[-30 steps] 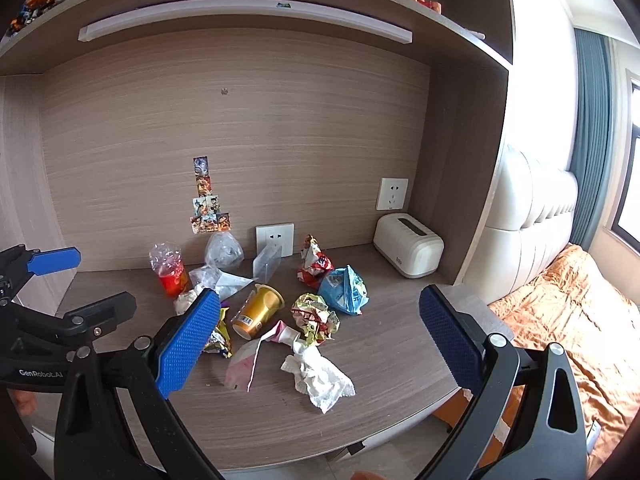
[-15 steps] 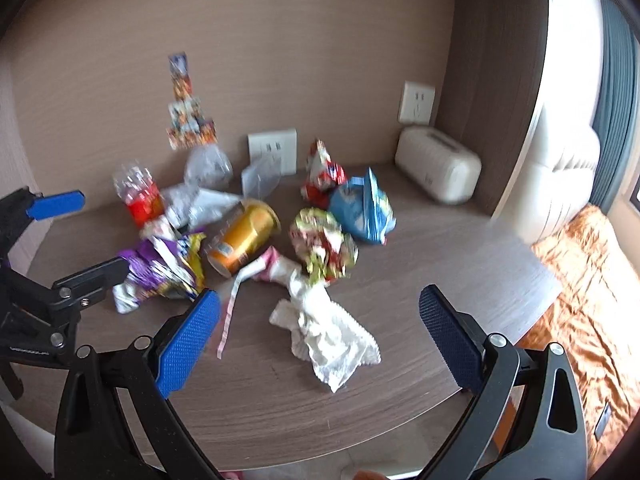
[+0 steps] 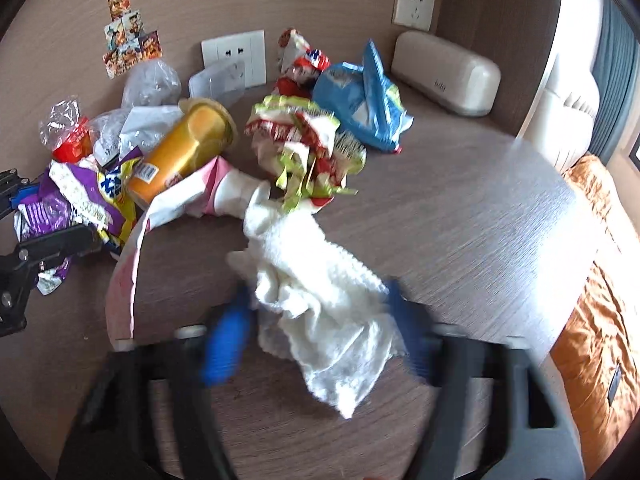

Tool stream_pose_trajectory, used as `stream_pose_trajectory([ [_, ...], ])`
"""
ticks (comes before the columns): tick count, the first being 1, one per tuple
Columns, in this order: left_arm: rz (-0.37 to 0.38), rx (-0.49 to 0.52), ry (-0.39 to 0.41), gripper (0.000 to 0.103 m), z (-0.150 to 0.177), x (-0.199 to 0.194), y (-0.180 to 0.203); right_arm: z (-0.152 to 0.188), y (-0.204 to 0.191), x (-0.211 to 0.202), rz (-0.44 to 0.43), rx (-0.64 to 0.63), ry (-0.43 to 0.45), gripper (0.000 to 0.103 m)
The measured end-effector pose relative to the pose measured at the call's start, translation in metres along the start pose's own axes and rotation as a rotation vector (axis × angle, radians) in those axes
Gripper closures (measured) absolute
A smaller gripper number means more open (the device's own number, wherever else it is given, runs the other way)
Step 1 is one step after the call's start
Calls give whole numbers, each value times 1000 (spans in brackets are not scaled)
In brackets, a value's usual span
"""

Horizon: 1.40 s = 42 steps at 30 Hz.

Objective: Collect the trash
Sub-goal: 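Grasp the purple wrapper with the left tool while the right tool grasps the white tissue, then carry both items to the white bin and open both tools to drop them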

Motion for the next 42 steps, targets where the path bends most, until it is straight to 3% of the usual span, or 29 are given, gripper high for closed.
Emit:
stream_pose_trajectory([
  [2, 1, 1, -1, 56, 0, -1, 1, 0, -1, -4, 6, -5, -3, 82],
  [8, 28, -42, 22, 56, -5, -29, 0, -12, 13, -49, -27, 75, 60, 84],
  [12, 37, -18, 58, 56, -15, -56, 14, -16, 37, -88, -23, 137, 118, 84],
  [18, 124, 84, 103, 56, -43, -73, 82, 3, 90, -117, 31, 226, 142, 84],
  [21, 214, 136, 112, 56, -53, -67, 133, 27, 128, -121, 77, 273, 107, 84],
  [26, 409, 225, 56, 56, -52, -20, 232, 86, 192, -116, 159, 377, 6, 83],
  [31, 590, 276, -69, 56, -25, 55, 318, 166, 245, -100, 227, 529, -131, 83],
  [35, 690, 297, -189, 56, 15, 129, 372, 235, 270, -69, 250, 646, -247, 83],
  [42, 818, 324, -373, 56, 108, 265, 437, 362, 286, 35, 230, 787, -425, 82],
])
Point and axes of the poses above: each gripper's, at about its wrist camera, not at the fingertips, and x roughly the way its jaws point, y to its right, z to its underside, the point moved 5 cm from there along x, roughly the way its jaws point, and after that the axes turned 15 degrees about z, right-handed, at the moved point
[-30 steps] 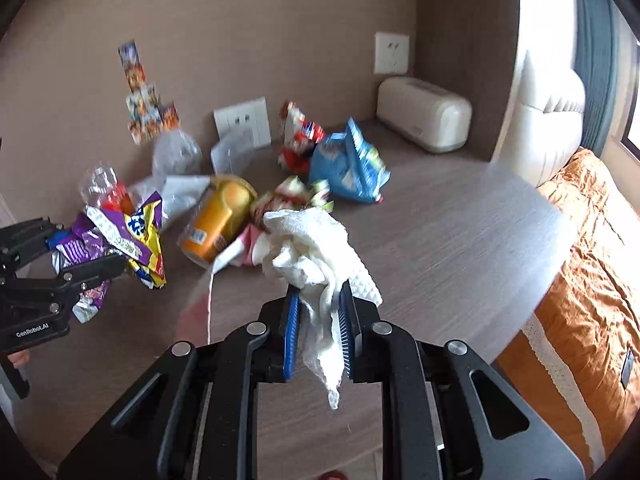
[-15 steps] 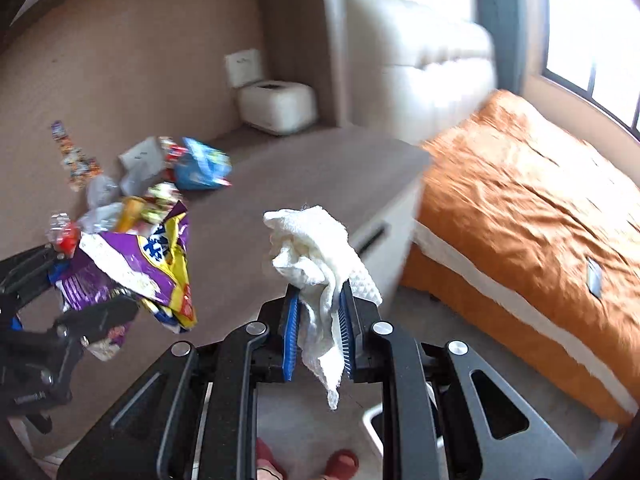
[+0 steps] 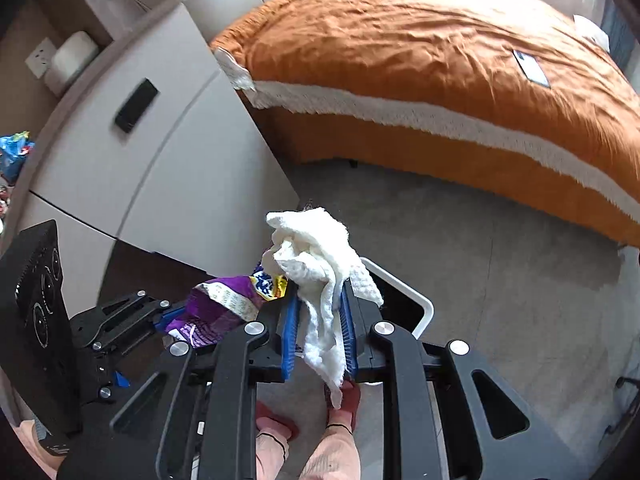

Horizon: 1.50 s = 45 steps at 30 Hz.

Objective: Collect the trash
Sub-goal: 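Carry both items to the white bin and open both tools to drop them, then move both open tools back toward the desk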

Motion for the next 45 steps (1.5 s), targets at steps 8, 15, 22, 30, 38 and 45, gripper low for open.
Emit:
stream_pose_trajectory([
  [8, 32, 20, -86, 5, 43, 128, -59, 38, 15, 147, 58, -36, -91, 6],
  [15, -43, 15, -112, 5, 49, 130, -69, 42, 22, 150, 118, -65, -67, 5],
  [22, -139, 42, -1, 5, -3, 33, -25, 0, 6, 16, 117, -55, 144, 5],
  [30, -261, 31, 216, 5, -55, -119, 45, -52, -28, -137, 7, -48, 362, 5],
  [38, -470, -7, 402, 5, -55, -255, 76, -68, -105, -235, -159, -199, 518, 5],
  [45, -717, -95, 512, 5, -15, -364, 51, -67, -196, -292, -295, -378, 636, 5],
])
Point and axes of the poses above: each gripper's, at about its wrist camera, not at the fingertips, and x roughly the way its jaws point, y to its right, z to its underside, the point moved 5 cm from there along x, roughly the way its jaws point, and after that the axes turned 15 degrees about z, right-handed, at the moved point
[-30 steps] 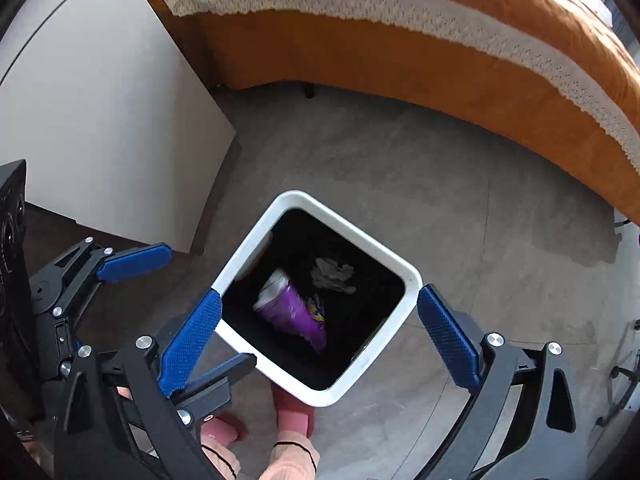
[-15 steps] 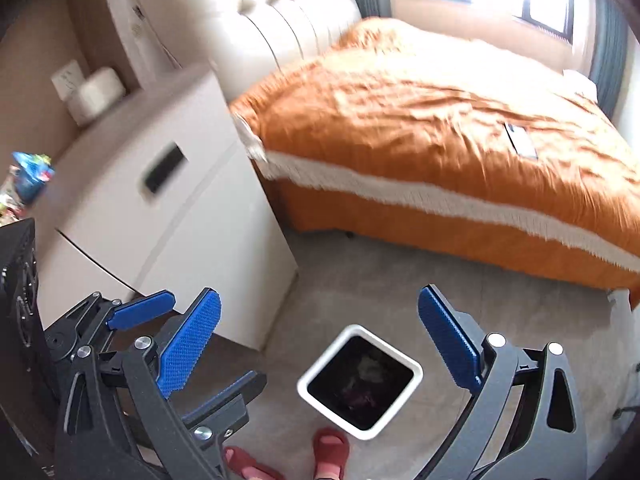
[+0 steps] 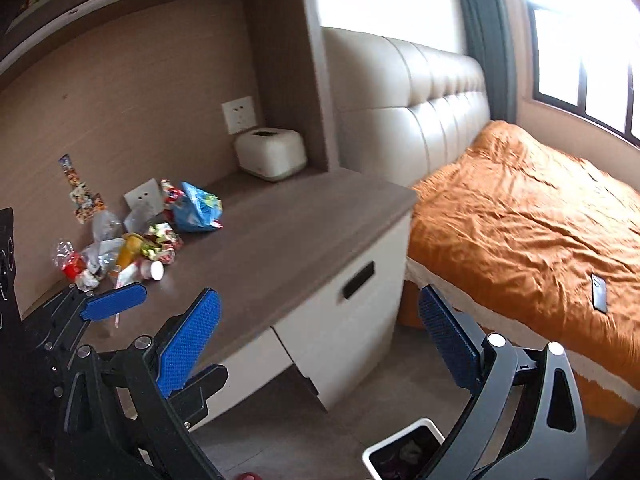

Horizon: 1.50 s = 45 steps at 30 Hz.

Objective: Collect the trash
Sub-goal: 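Move both open tools back toward the desk, then grasp the pink paper cup with the left tool while the right tool grasps the green-white wrapper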

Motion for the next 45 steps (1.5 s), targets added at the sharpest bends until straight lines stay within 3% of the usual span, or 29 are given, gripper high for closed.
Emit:
stream_pose_trajectory([
  [6, -186, -77, 5, 5, 15, -41, -86, -19, -76, 8, -127, -113, 31, 5],
  [10, -227, -131, -12, 5, 33, -40, -125, -25, -121, 21, -181, -156, 24, 5],
  [20, -169, -245, -89, 5, 61, -3, -181, -29, -194, 88, -201, -181, -77, 5],
  [26, -54, -316, -130, 7, 71, 17, -200, -27, -229, 137, -206, -181, -170, 5],
  [29, -15, -333, -161, 33, 78, 26, -203, -25, -242, 160, -214, -168, -222, 5],
  [32, -23, -313, -159, 44, 79, 28, -206, -23, -249, 173, -228, -146, -259, 8],
  [34, -19, -310, -157, 49, 80, 28, -207, -20, -253, 178, -242, -135, -277, 36],
  [35, -15, -315, -154, 53, 80, 28, -208, -18, -255, 180, -250, -139, -292, 46],
  [36, -14, -316, -152, 55, 80, 27, -208, -20, -255, 179, -247, -140, -277, 48],
  [42, 10, -349, -106, 67, 85, 13, -215, -31, -239, 162, -246, -115, -224, 51],
  [43, 6, -347, -105, 82, 86, 11, -216, -33, -235, 159, -243, -112, -219, 51],
  [45, 8, -346, -105, 92, 87, 6, -217, -36, -227, 151, -236, -103, -200, 51],
])
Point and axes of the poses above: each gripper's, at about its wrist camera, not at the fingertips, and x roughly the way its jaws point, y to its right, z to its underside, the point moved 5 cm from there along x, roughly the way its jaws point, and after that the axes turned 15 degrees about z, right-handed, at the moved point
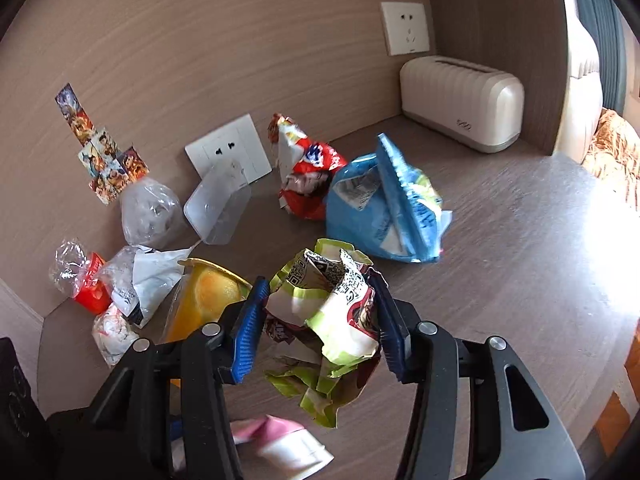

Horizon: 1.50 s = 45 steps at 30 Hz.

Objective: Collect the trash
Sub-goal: 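Grasp the pink paper cup with the left tool while the right tool grasps the green-white wrapper, then carry both items over the white bin and open both tools to drop them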

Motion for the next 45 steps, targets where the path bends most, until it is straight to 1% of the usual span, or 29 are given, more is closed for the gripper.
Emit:
stream_pose_trajectory([
  [4, -28, 19, -18, 93, 5, -2, -2, -1, 11, -21, 5, 12, 28, 51],
  [7, -15, 12, -11, 93, 5, -10, 3, -1, 19, -39, 20, 12, 61, 51],
  [10, -17, 33, -3, 93, -3, -17, 12, 0, 34, -66, 40, 16, 101, 51],
  [12, -9, 54, 4, 93, -8, -24, 23, 4, 49, -85, 55, 24, 111, 51],
  [15, 16, 106, 10, 93, -13, -32, 53, 12, 75, -107, 93, 38, 116, 50],
  [16, 35, 128, 6, 93, -15, -32, 68, 16, 83, -114, 107, 46, 117, 50],
  [18, 57, 161, 3, 93, -18, -29, 88, 24, 103, -127, 144, 64, 116, 50],
  [21, 112, 218, -19, 93, -16, -19, 128, 42, 140, -148, 194, 118, 104, 50],
  [24, 177, 271, -57, 93, -7, -2, 171, 67, 179, -167, 260, 173, 86, 50],
  [29, 293, 360, -143, 92, 19, 37, 244, 114, 241, -189, 359, 272, 31, 50],
  [32, 361, 405, -214, 92, 44, 64, 282, 143, 276, -197, 400, 340, -1, 50],
  [36, 412, 463, -314, 92, 84, 104, 321, 183, 314, -197, 446, 403, -50, 50],
  [39, 434, 491, -382, 92, 107, 135, 335, 213, 335, -186, 469, 439, -96, 50],
  [41, 434, 529, -441, 92, 128, 163, 343, 233, 347, -176, 489, 457, -120, 50],
  [42, 431, 546, -466, 92, 139, 178, 345, 245, 355, -167, 512, 460, -140, 50],
  [43, 434, 550, -489, 92, 147, 188, 344, 254, 361, -161, 522, 464, -151, 50],
  [45, 445, 562, -531, 92, 168, 210, 348, 273, 374, -143, 518, 487, -183, 50],
])
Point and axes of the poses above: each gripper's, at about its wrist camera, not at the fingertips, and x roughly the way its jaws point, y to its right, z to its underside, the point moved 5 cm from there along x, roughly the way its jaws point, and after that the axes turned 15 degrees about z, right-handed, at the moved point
